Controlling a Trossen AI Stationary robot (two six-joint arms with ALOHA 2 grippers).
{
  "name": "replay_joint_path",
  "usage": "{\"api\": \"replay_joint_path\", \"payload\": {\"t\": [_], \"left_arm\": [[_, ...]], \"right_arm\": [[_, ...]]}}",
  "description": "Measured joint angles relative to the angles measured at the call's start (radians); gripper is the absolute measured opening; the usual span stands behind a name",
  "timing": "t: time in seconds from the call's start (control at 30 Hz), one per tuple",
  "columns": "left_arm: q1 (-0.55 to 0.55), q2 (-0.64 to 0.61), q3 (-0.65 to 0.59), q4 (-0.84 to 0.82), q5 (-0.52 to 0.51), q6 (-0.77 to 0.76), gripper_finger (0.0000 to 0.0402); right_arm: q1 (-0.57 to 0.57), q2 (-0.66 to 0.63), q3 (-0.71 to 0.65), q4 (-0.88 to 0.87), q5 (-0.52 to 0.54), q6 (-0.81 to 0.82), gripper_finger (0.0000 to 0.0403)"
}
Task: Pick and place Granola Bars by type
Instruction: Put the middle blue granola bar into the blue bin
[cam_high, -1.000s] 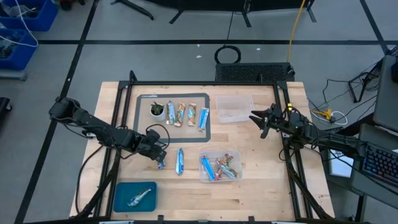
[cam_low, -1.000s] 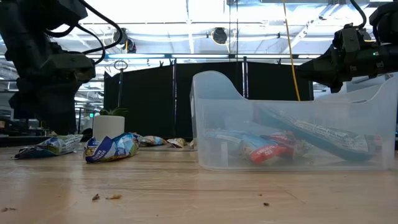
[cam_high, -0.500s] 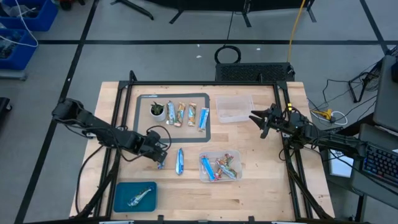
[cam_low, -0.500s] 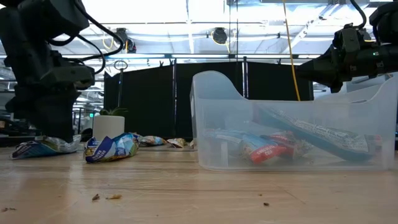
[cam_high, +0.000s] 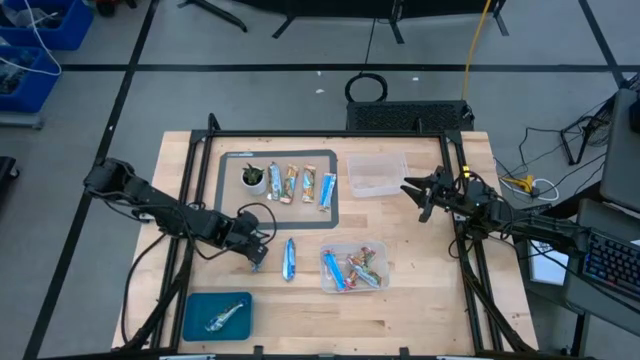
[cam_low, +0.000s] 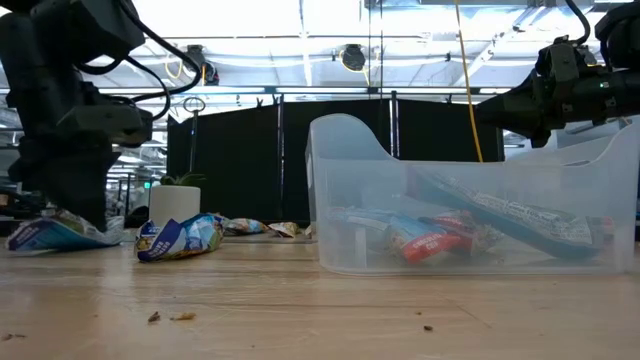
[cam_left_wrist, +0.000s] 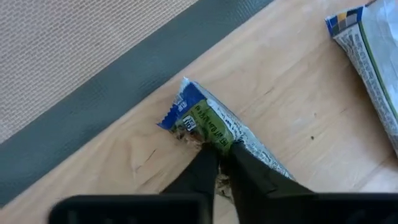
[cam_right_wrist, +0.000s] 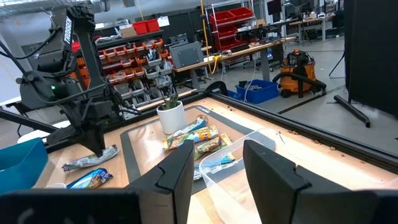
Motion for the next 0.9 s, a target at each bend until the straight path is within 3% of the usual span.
{"api": "replay_joint_path", "payload": {"t": [0.07,0.4,0.67,0.8,0.9], "left_arm": [[0.0,0.0,0.0,0.0,-0.001,0.034,0.0012],[-0.027,-0.008,0.004,-0.01,-0.129,0.137,0.0005],[-0.068,-0.05,0.061,-0.009,-0.172,0.215,0.0005],[-0.112,-0.074,0.089,0.014,-0.211,0.311,0.0005],[-0.172,-0.086,0.096,0.105,-0.205,0.464,0.0005]], "right_arm": [[0.0,0.0,0.0,0.0,0.0,0.0,0.013],[0.0,0.0,0.0,0.0,0.0,0.0,0.013],[0.0,0.0,0.0,0.0,0.0,0.0,0.013],[0.0,0.0,0.0,0.0,0.0,0.0,0.013],[0.0,0.0,0.0,0.002,0.0,0.0,0.013]]}}
